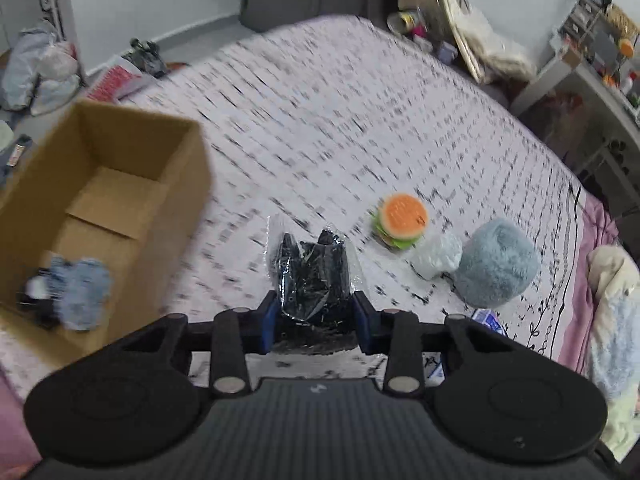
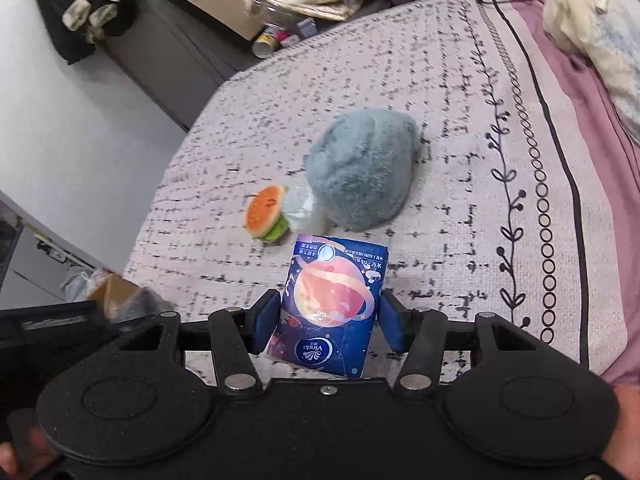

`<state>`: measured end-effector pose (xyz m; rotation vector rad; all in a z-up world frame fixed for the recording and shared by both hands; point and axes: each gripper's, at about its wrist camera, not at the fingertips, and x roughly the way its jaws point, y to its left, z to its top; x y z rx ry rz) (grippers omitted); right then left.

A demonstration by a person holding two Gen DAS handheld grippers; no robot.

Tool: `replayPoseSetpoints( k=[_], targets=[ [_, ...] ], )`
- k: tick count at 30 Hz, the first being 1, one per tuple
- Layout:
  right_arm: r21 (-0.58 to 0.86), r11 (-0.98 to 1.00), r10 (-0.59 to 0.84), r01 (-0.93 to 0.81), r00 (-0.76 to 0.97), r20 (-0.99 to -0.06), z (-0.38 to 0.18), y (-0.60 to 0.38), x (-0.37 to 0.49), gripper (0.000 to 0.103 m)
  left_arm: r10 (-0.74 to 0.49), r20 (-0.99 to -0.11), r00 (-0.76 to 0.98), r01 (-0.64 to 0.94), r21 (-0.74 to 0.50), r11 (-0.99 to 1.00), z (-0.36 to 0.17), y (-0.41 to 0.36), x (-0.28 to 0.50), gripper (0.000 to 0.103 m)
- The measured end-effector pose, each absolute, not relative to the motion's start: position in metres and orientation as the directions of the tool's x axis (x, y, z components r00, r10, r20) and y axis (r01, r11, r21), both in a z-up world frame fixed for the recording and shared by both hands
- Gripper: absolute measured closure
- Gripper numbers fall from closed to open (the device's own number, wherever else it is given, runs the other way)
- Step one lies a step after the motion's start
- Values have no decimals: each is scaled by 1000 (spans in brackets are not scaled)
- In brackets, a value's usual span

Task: Organize soft objects
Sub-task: 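Carry both items over the box and open both tools to drop them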

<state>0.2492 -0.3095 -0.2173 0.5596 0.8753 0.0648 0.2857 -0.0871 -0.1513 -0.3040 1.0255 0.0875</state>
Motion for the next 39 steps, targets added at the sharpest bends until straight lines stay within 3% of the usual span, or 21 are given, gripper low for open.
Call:
replayPoseSetpoints(
  k=[12,24,39],
  targets=[
    [453,891,320,1,708,-630,-175,-271,235,51,-34,-776,630,-238,-235,942,-86,-19,228,66],
    [402,892,422,-207,702,-574,-129,-207,226,51,-6,-751,661,-294,-266,918,-66,40,194,66],
    [400,864,492,-304,677,-547,-105,-143,233,51,35,-734,678,-377,-307,874,-65,104,185,66]
  ],
)
